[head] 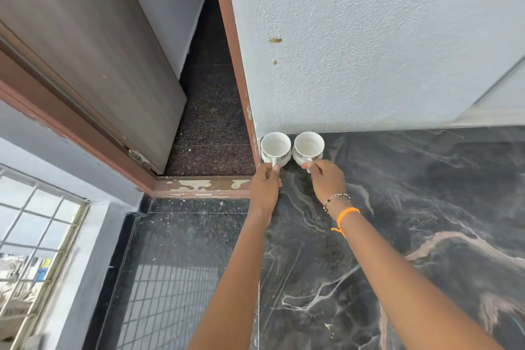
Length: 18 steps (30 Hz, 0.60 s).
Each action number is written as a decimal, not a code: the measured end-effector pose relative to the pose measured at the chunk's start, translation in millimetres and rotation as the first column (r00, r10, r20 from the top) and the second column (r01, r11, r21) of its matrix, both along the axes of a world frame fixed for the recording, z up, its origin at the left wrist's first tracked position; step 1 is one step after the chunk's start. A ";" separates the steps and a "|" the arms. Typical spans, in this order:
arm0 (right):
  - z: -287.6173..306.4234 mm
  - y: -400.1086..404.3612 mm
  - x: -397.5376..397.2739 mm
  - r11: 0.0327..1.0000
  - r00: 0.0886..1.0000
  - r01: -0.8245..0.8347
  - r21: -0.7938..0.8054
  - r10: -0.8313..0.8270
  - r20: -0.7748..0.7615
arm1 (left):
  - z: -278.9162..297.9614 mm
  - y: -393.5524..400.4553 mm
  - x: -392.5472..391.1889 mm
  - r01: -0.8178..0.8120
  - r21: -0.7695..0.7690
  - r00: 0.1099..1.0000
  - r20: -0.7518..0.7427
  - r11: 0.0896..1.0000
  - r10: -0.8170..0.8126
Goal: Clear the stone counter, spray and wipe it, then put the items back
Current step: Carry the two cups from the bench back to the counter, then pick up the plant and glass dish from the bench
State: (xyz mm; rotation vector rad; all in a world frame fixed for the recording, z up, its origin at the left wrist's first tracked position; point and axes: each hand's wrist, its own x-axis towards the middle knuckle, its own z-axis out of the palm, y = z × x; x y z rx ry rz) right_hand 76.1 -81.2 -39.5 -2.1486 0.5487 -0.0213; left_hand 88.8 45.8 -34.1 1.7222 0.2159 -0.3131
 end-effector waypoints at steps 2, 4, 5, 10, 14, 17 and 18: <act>3.6 -1.2 -4.8 0.997 1.000 0.027 0.078 -0.027 0.003 | 5.9 -4.8 -10.7 -0.096 -0.031 0.994 -0.055 0.995 0.094; 7.7 -5.0 -13.9 0.983 0.997 0.072 0.167 -0.075 0.012 | 8.4 -9.2 -28.2 -0.207 -0.042 0.973 -0.112 0.977 0.201; 14.6 -16.8 -32.0 0.971 0.994 0.102 0.216 -0.110 0.026 | 16.1 -20.6 -46.8 -0.225 -0.031 0.968 -0.119 0.974 0.220; 27.6 -35.9 -79.7 0.900 0.987 0.128 0.418 -0.156 0.034 | 23.3 -53.5 -97.8 -0.157 -0.058 0.974 -0.173 0.986 0.145; 51.9 -86.3 -145.3 0.876 0.973 0.151 0.457 -0.213 0.086 | 47.2 -112.8 -156.9 -0.049 -0.098 0.989 -0.142 0.994 0.035; 72.0 -139.3 -205.1 0.863 0.953 0.182 0.471 -0.274 0.133 | 63.0 -163.7 -204.5 0.051 -0.112 0.994 -0.088 0.992 -0.061; 78.0 -158.2 -226.5 0.862 0.944 0.193 0.470 -0.293 0.150 | 67.0 -181.2 -221.1 0.084 -0.118 0.993 -0.077 0.989 -0.094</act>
